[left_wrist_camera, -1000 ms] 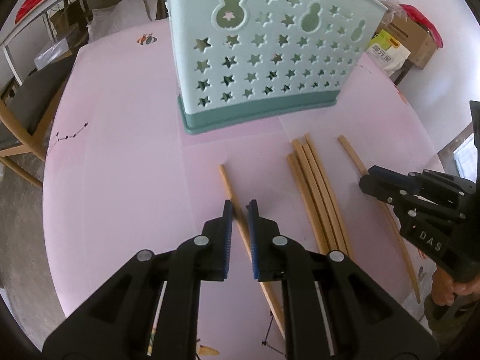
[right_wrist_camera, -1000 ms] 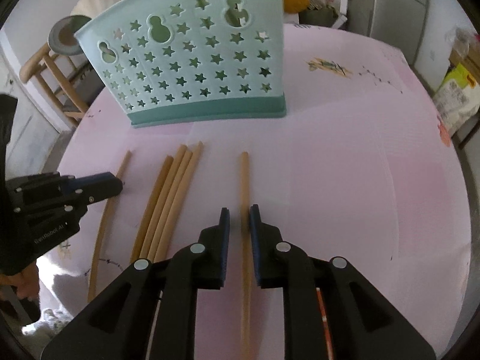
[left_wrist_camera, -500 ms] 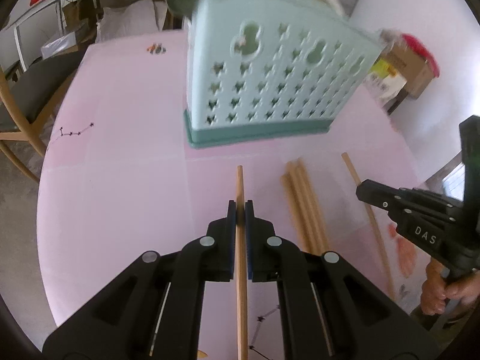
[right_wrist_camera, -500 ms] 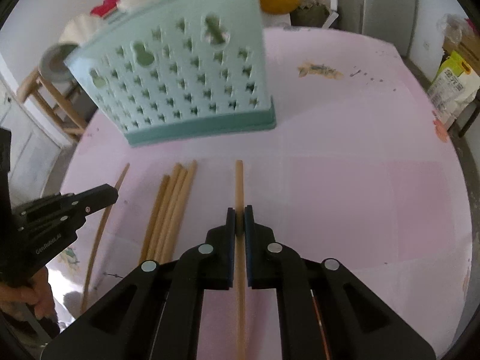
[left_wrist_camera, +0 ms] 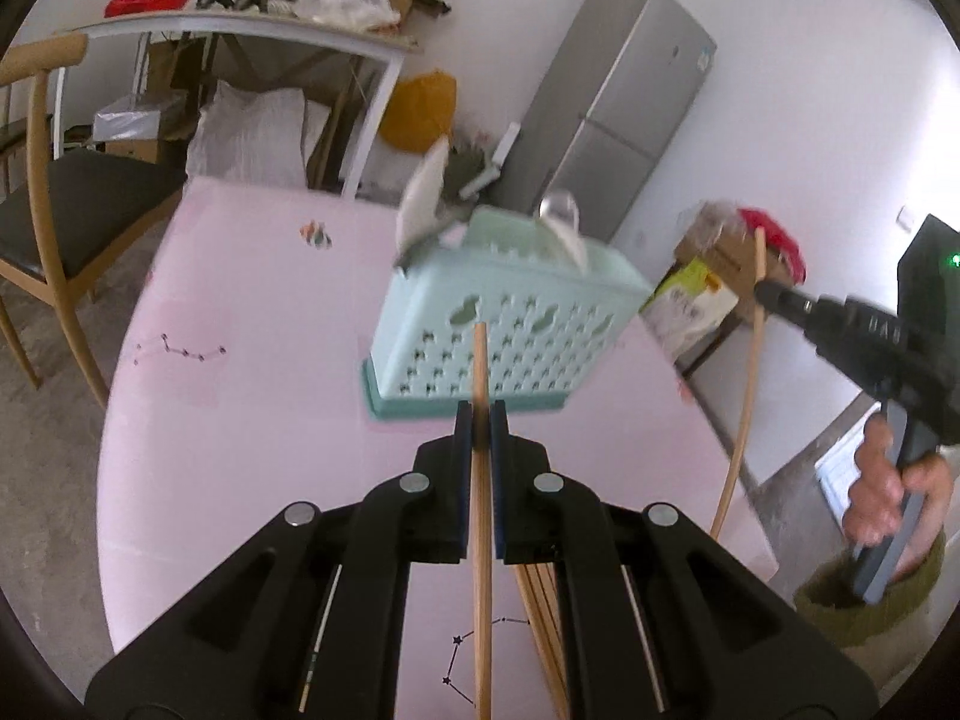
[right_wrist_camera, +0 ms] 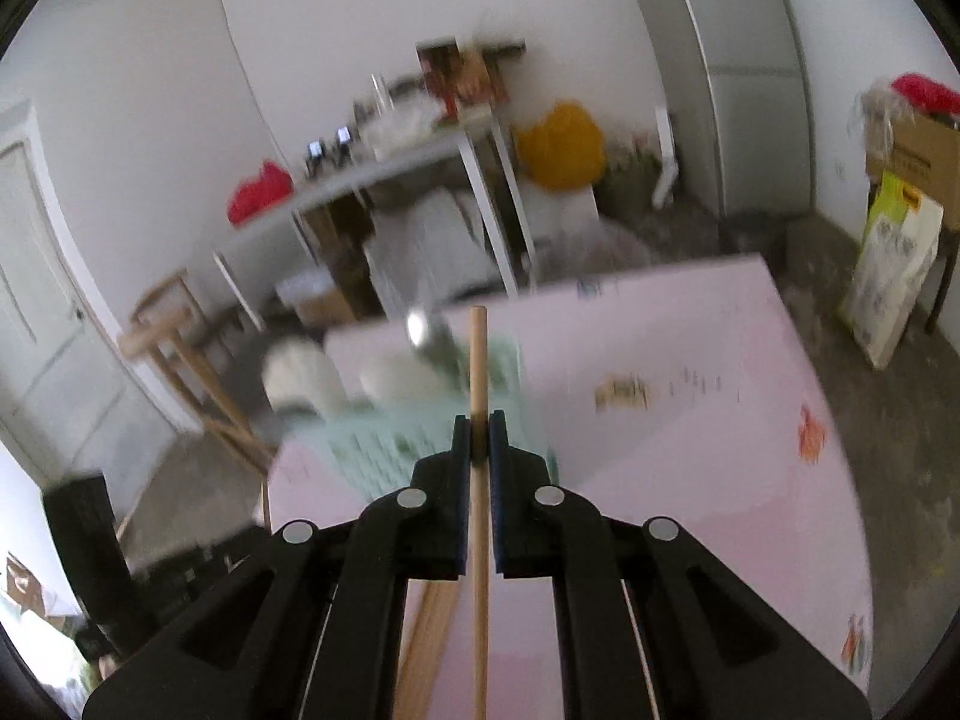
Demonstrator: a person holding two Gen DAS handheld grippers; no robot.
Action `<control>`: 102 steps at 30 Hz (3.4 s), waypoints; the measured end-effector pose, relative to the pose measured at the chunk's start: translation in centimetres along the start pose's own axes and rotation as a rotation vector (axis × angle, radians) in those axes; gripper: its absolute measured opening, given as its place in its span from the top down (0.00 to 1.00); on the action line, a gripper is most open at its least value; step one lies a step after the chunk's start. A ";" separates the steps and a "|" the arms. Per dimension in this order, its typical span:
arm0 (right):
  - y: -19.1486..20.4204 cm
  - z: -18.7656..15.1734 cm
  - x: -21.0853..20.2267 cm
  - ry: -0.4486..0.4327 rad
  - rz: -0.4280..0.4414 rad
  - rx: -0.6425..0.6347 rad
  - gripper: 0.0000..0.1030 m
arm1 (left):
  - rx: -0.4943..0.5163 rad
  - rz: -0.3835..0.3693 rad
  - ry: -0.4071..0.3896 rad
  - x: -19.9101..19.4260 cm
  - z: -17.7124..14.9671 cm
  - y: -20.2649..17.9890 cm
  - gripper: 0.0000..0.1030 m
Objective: Organize utensils
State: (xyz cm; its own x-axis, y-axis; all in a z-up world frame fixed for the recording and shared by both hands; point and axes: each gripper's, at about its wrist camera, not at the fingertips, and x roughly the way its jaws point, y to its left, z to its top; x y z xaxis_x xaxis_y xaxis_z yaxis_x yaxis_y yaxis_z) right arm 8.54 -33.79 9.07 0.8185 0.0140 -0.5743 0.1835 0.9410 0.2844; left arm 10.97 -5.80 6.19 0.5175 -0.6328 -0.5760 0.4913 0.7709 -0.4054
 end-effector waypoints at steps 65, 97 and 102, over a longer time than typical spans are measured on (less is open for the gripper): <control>-10.1 -2.1 -0.1 -0.158 0.073 0.181 0.47 | 0.254 -0.079 -0.419 6.9 17.1 -12.4 0.96; -5.7 -12.5 1.5 0.172 0.092 0.209 0.47 | 0.267 0.058 0.040 1.8 0.4 -6.5 0.62; -3.2 -15.8 3.4 0.311 0.048 0.165 0.47 | 0.255 0.101 0.229 4.8 -5.1 -4.6 0.63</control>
State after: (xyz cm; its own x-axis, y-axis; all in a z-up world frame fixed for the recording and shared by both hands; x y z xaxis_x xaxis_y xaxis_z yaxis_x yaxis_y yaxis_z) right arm 2.17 -31.39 -5.93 0.6284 0.1834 -0.7559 0.2550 0.8696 0.4229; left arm 7.65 -12.01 1.65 0.4164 -0.4991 -0.7599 0.6193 0.7677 -0.1648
